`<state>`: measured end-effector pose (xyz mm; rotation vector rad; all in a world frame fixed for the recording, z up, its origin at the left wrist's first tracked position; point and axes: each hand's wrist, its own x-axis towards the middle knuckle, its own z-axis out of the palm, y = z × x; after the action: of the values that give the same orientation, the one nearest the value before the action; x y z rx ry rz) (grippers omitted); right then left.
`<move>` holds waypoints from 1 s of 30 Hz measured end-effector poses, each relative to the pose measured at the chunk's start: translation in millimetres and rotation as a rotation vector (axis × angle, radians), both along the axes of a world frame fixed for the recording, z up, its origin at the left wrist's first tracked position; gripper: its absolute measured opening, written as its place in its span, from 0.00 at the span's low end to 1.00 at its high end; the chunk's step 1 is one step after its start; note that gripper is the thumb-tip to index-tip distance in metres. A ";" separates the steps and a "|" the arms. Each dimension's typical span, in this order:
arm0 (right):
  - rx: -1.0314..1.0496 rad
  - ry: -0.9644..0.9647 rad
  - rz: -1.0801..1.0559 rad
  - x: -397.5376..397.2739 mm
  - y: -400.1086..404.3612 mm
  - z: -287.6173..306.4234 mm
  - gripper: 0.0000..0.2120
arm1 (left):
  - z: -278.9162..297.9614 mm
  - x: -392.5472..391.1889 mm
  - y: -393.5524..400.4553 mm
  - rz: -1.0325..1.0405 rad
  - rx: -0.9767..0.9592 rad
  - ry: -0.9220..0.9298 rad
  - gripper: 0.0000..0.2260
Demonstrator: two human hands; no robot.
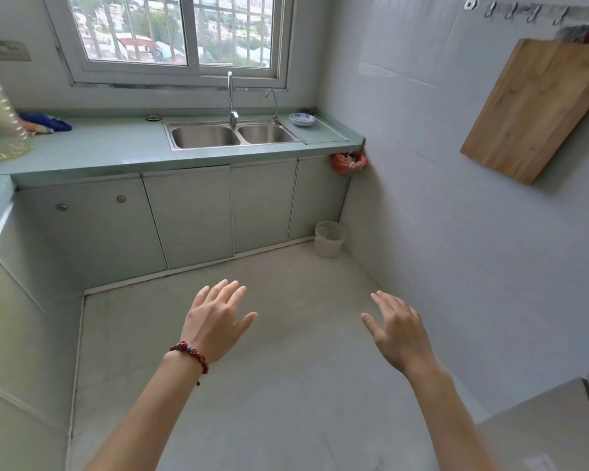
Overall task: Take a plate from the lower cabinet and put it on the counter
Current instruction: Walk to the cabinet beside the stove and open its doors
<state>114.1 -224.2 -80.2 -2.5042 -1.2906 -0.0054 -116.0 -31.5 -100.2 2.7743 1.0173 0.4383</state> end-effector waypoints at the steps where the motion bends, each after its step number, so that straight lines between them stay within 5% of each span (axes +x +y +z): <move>1: -0.004 0.005 0.011 -3.8 7.1 -2.2 0.22 | -0.2 -9.1 2.8 0.027 -0.010 0.003 0.28; 10: 0.027 0.030 0.240 -52.8 91.2 -11.3 0.22 | 4.6 -91.4 20.6 0.265 -0.081 0.037 0.46; 20: -0.005 -0.002 0.696 -109.5 177.4 -11.5 0.23 | -8.1 -176.6 -25.5 0.724 -0.086 0.056 0.48; 24: 0.002 0.008 0.921 -140.7 193.7 -11.6 0.23 | -14.7 -199.0 -68.7 0.950 -0.103 0.067 0.39; 30: -0.016 0.034 1.302 -209.4 182.1 -16.1 0.22 | -14.5 -223.3 -173.7 1.294 -0.169 0.022 0.45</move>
<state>-95.3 -42.1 -96.3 -1.2349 -2.5819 0.3300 -339.3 -205.2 -114.8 1.6112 2.5684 0.3871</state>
